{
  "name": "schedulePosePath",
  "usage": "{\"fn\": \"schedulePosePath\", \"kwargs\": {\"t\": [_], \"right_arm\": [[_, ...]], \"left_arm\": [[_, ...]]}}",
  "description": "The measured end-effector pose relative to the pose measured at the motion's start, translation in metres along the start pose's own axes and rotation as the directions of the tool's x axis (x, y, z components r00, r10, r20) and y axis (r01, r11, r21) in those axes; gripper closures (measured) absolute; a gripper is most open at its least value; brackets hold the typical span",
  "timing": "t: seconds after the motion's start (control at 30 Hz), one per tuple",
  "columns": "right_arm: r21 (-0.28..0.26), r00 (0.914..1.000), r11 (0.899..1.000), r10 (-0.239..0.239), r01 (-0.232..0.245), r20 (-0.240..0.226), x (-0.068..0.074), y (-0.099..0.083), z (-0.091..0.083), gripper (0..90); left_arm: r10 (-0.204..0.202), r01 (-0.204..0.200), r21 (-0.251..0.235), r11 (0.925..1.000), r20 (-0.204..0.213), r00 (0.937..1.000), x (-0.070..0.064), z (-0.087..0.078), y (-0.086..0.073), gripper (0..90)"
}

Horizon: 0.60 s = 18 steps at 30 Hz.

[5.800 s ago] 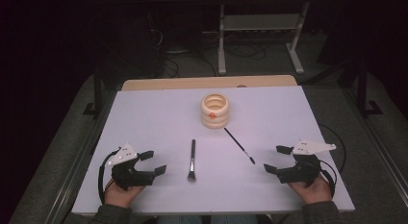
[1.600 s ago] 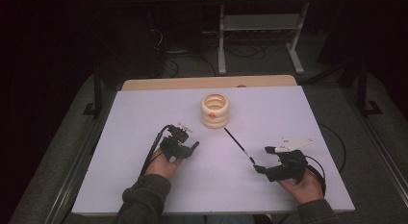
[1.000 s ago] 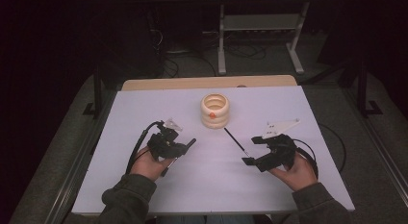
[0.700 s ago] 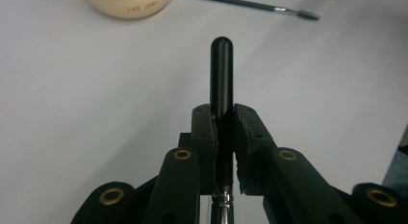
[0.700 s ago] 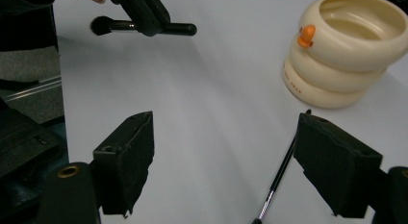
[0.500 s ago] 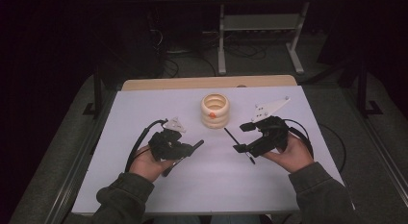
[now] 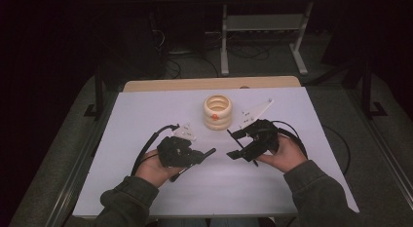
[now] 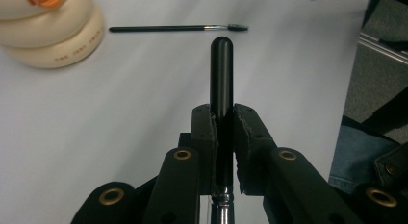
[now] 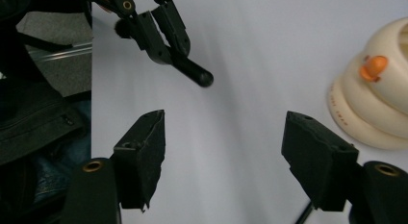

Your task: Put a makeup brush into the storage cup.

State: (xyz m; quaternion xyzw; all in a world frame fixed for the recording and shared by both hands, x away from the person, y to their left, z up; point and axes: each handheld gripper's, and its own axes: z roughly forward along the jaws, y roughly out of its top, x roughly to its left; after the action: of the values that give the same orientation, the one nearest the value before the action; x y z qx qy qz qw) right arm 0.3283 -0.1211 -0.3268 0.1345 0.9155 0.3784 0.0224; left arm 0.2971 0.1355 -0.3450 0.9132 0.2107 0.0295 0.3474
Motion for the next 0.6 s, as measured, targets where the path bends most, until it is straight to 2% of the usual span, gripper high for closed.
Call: {"fn": "schedulePosePath", "kwargs": {"t": [0.1, 0.13, 0.17, 0.2, 0.3, 0.33, 0.37, 0.4, 0.43, 0.47, 0.57, 0.6], "right_arm": [[0.012, 0.9998, 1.000, -0.015, 0.015, -0.012, 0.003, 0.001, 0.005, 32.9], [0.026, 0.9983, 0.998, -0.053, 0.053, -0.023, 0.004, 0.002, 0.010, 35.0], [0.026, 0.9983, 0.998, -0.053, 0.053, -0.023, 0.004, 0.002, 0.010, 35.0], [0.037, 0.9970, 0.997, -0.064, 0.066, -0.043, 0.005, 0.004, 0.015, 36.1], [0.044, 0.9959, 0.997, -0.065, 0.068, -0.063, 0.005, 0.005, 0.018, 38.7], [0.048, 0.9933, 0.996, -0.075, 0.079, -0.088, 0.007, 0.006, 0.022, 41.7], [0.048, 0.9933, 0.996, -0.075, 0.079, -0.088, 0.007, 0.006, 0.022, 41.7], [0.059, 0.9880, 0.993, -0.096, 0.104, -0.121, 0.008, 0.006, 0.025, 45.9], [0.059, 0.9880, 0.993, -0.096, 0.104, -0.121, 0.008, 0.006, 0.025, 45.9], [0.068, 0.9835, 0.989, -0.119, 0.129, -0.136, 0.011, 0.006, 0.026, 50.4], [0.071, 0.9804, 0.988, -0.124, 0.136, -0.153, 0.013, 0.006, 0.027, 53.2], [0.076, 0.9771, 0.987, -0.125, 0.140, -0.172, 0.014, 0.006, 0.028, 57.3]], "left_arm": [[0.018, -0.018, -0.007, 0.9998, 0.007, 0.9998, -0.004, 0.002, 0.001, 79.5], [0.036, -0.036, -0.002, 0.9994, 0.020, 0.9992, -0.006, 0.004, 0.002, 79.5], [0.036, -0.036, -0.002, 0.9994, 0.020, 0.9992, -0.006, 0.004, 0.002, 79.5], [0.060, -0.061, 0.002, 0.9982, 0.031, 0.9977, -0.008, 0.005, 0.003, 79.5], [0.081, -0.081, 0.004, 0.9967, 0.040, 0.9959, -0.009, 0.005, 0.005, 79.5], [0.081, -0.080, -0.008, 0.9967, 0.055, 0.9952, -0.012, 0.007, 0.005, 79.5], [0.081, -0.080, -0.008, 0.9967, 0.055, 0.9952, -0.012, 0.007, 0.005, 79.5], [0.090, -0.090, -0.007, 0.9959, 0.060, 0.9941, -0.013, 0.008, 0.005, 79.5], [0.096, -0.095, -0.008, 0.9954, 0.060, 0.9936, -0.015, 0.009, 0.006, 79.5], [0.119, -0.120, 0.001, 0.9928, 0.073, 0.9902, -0.017, 0.011, 0.006, 79.4], [0.136, -0.136, -0.001, 0.9907, 0.086, 0.9870, -0.020, 0.013, 0.008, 79.5], [0.145, -0.146, 0.002, 0.9893, 0.096, 0.9847, -0.022, 0.014, 0.009, 79.5]]}}
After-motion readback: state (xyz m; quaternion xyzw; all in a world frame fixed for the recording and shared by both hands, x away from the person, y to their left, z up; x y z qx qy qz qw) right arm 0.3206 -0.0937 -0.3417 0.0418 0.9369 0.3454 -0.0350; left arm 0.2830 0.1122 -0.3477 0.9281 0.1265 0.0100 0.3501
